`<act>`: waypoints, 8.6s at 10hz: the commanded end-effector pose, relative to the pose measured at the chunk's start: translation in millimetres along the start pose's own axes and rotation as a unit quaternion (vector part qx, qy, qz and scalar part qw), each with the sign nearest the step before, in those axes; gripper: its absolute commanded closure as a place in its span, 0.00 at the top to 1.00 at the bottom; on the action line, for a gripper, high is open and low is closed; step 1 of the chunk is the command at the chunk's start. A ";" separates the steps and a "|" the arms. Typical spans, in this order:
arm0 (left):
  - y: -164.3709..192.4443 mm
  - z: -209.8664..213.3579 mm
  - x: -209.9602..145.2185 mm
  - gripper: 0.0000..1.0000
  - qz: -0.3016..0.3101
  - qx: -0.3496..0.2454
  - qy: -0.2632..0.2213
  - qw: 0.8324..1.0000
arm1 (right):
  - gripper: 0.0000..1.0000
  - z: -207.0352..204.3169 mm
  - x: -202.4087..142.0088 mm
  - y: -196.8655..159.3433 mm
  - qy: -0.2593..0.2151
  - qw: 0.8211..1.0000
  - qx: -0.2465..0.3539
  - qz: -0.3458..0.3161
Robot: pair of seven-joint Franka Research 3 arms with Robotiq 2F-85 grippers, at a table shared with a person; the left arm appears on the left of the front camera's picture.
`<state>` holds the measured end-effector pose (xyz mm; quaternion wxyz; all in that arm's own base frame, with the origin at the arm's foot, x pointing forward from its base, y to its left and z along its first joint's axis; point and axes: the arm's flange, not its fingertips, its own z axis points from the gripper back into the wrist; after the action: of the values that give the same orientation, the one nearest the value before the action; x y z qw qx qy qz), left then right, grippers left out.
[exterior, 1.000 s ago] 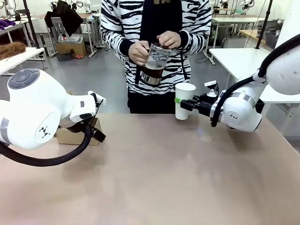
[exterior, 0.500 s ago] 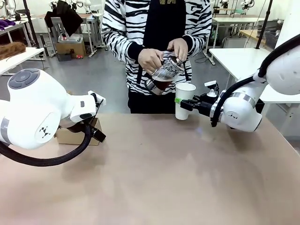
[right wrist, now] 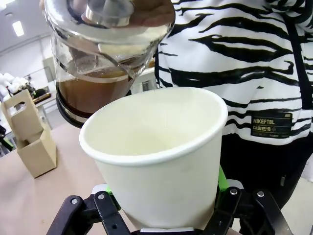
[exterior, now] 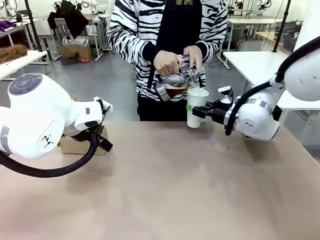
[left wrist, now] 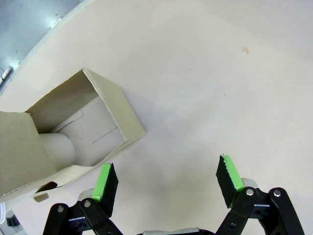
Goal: Pour a drink into a cup and package it in a carrier.
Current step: When a person places the Paper Cup Lid on the 600 ml Paper Cup , lift the 600 ml Paper Cup.
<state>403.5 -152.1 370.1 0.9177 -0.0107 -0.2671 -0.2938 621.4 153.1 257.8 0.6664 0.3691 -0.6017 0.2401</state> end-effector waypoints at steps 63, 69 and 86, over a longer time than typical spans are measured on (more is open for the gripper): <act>0.3 0.5 -0.1 1.00 0.001 -0.001 -0.001 1.000 | 0.80 -1.3 1.9 1.7 -0.001 1.000 -0.003 -0.002; 0.3 0.5 -0.1 1.00 0.001 -0.001 -0.001 1.000 | 0.80 -1.3 1.9 1.7 -0.001 1.000 -0.003 -0.002; 0.3 0.5 -0.1 1.00 0.001 -0.001 -0.001 1.000 | 0.80 -1.3 1.9 1.7 -0.001 1.000 -0.003 -0.002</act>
<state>403.5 -152.1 370.1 0.9177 -0.0107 -0.2671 -0.2938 620.8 152.2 256.4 0.6678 0.3680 -0.6006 0.2404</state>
